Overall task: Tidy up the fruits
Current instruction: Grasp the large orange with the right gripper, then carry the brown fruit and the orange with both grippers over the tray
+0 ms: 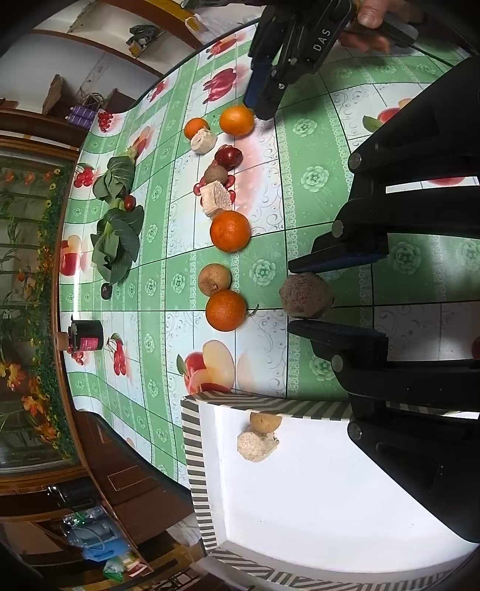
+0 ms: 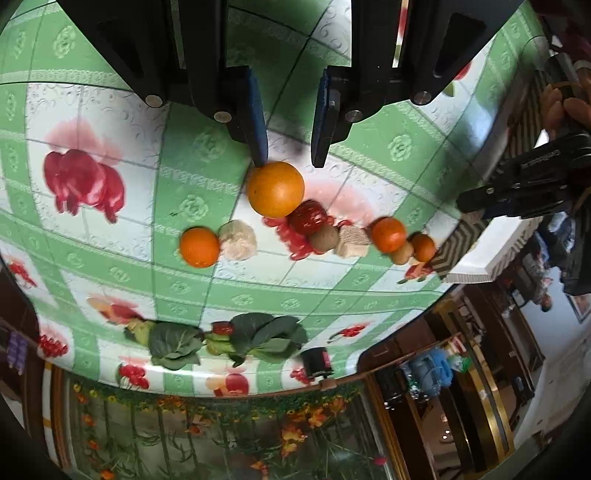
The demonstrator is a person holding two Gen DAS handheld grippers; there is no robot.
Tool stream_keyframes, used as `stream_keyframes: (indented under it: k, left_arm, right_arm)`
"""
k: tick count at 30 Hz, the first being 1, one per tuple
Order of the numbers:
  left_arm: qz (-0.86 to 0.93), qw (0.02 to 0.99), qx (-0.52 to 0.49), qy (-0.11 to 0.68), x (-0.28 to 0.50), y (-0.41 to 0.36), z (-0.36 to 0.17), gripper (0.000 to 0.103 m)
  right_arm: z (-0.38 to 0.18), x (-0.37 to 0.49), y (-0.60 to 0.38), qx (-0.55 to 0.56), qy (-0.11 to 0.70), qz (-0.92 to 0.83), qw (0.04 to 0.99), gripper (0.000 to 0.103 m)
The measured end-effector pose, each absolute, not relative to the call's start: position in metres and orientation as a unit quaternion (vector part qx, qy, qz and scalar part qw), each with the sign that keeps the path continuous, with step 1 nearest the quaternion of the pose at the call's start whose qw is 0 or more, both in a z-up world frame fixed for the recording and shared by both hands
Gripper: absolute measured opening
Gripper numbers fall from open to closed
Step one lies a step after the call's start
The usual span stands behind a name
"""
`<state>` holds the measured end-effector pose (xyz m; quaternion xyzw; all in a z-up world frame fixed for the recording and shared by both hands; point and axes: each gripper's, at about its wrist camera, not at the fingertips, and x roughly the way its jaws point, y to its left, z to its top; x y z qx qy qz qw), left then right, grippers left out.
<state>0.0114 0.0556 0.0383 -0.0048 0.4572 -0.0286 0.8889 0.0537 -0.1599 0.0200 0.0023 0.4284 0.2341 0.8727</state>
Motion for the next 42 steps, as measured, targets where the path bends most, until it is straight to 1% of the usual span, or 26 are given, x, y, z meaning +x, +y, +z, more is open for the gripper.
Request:
stream_keyframes:
  k: [1, 2, 7, 11, 12, 13, 14, 22, 28, 35, 42]
  left_arm:
    - [-0.030, 0.889, -0.007, 0.457, 0.012, 0.056, 0.038, 0.025]
    - [-0.030, 0.889, -0.009, 0.457, 0.012, 0.057, 0.039, 0.025]
    - [-0.036, 0.887, -0.016, 0.459, 0.015, 0.060, 0.039, 0.025]
    - [-0.048, 0.888, -0.024, 0.457, 0.011, 0.061, 0.043, 0.025]
    - [-0.052, 0.888, -0.025, 0.456, 0.009, 0.062, 0.044, 0.025]
    - [-0.054, 0.888, -0.025, 0.455, 0.008, 0.062, 0.045, 0.025]
    - [-0.056, 0.889, -0.026, 0.454, 0.006, 0.062, 0.047, 0.025]
    - [-0.060, 0.892, -0.024, 0.447, -0.005, 0.068, 0.058, 0.025]
    - [-0.042, 0.897, -0.008, 0.440, -0.015, 0.080, 0.064, 0.025]
    - [-0.010, 0.900, 0.001, 0.435, -0.022, 0.108, 0.065, 0.025]
    - [0.022, 0.899, -0.007, 0.438, -0.026, 0.146, 0.061, 0.025]
  right_arm:
    - [0.020, 0.054, -0.159, -0.004, 0.427, 0.227, 0.875, 0.040]
    - [0.022, 0.055, -0.160, -0.007, 0.423, 0.221, 0.879, 0.045]
    - [0.022, 0.065, -0.163, 0.000, 0.427, 0.211, 0.879, 0.047]
    - [0.016, 0.083, -0.162, 0.003, 0.441, 0.213, 0.872, 0.047]
    - [0.014, 0.087, -0.162, 0.011, 0.441, 0.218, 0.871, 0.044]
    - [0.015, 0.087, -0.162, 0.012, 0.434, 0.219, 0.874, 0.033]
    - [0.014, 0.089, -0.164, 0.021, 0.434, 0.224, 0.872, 0.031]
    - [0.026, 0.068, -0.171, 0.058, 0.416, 0.242, 0.875, 0.031]
    - [0.041, 0.049, -0.152, 0.062, 0.404, 0.274, 0.871, 0.031]
    - [0.056, 0.035, -0.101, 0.042, 0.399, 0.328, 0.855, 0.031]
    - [0.068, 0.040, -0.033, 0.023, 0.395, 0.385, 0.834, 0.031]
